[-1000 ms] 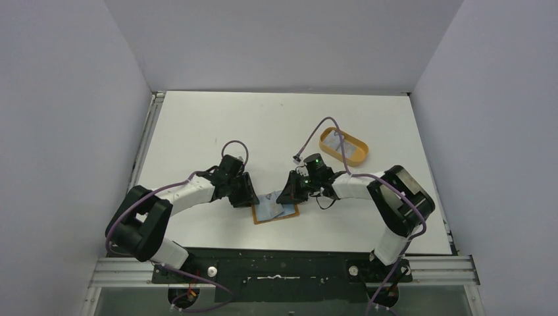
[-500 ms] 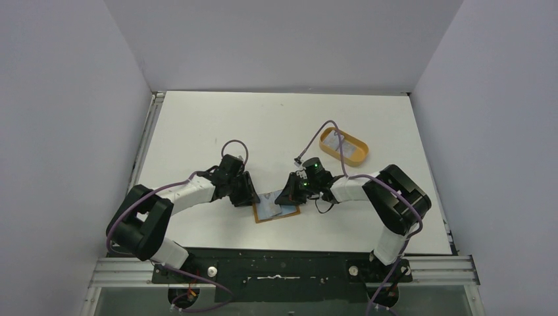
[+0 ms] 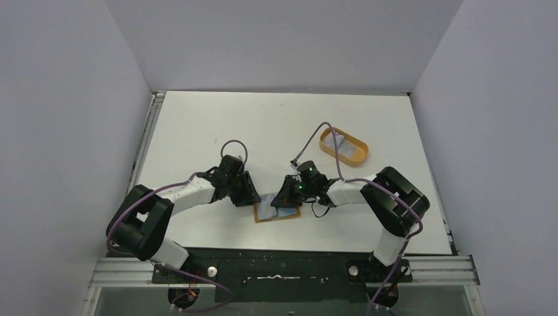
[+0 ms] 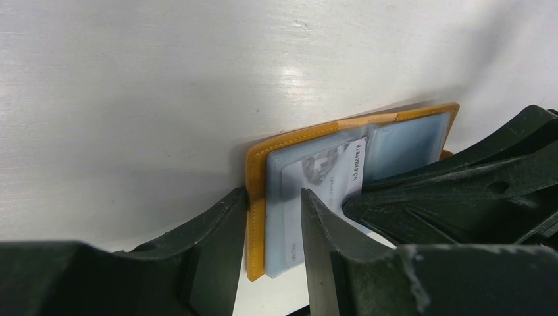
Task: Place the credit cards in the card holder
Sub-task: Insert the credit card into the card holder.
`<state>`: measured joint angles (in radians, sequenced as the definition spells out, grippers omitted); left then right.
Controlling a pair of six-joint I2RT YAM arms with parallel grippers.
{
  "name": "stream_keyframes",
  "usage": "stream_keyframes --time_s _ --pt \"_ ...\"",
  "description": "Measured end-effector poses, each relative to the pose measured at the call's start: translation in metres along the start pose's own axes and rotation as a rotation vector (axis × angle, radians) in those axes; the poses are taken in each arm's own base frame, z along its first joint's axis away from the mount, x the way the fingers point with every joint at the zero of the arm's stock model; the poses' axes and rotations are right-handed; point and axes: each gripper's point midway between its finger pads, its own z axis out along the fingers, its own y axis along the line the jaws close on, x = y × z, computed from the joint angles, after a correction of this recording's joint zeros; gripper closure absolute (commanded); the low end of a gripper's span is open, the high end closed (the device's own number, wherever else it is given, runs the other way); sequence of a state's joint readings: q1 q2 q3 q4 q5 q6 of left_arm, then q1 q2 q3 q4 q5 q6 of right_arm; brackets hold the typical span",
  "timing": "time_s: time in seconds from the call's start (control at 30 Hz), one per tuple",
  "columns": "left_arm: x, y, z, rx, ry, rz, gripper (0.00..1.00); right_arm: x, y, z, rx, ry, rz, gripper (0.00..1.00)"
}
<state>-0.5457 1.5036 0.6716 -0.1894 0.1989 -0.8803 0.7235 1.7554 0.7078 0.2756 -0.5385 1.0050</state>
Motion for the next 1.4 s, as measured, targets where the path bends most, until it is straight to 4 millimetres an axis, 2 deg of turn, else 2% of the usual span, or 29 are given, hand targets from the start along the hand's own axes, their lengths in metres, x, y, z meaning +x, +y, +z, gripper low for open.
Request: stream_keyframes --time_s 0.03,0.17,0.3,0.43,0.97,1.2,1.4 --pt "0.0 0.0 0.0 0.001 0.0 0.0 0.66 0.0 0.0 0.0 0.001 -0.001 -0.001 0.82" --pt "0.0 -0.001 0.0 0.009 -0.003 -0.001 0.66 0.002 0.0 -0.001 0.016 -0.006 -0.02 0.63" --pt "0.0 -0.002 0.0 0.014 -0.002 -0.001 0.66 0.003 0.008 -0.001 0.007 -0.006 -0.041 0.52" --pt "0.0 -0.002 0.001 0.015 -0.002 -0.004 0.66 0.004 0.013 -0.001 0.017 -0.003 -0.064 0.49" --pt "0.0 -0.004 0.001 0.022 -0.004 -0.015 0.66 0.015 0.02 0.003 0.08 0.028 -0.173 0.49" --pt "-0.001 -0.005 0.001 0.031 -0.007 -0.021 0.61 0.021 0.026 0.001 0.151 0.051 -0.255 0.35" --pt "-0.001 -0.004 -0.003 0.028 -0.004 -0.025 0.55 0.016 0.027 -0.02 0.214 0.014 -0.295 0.23"
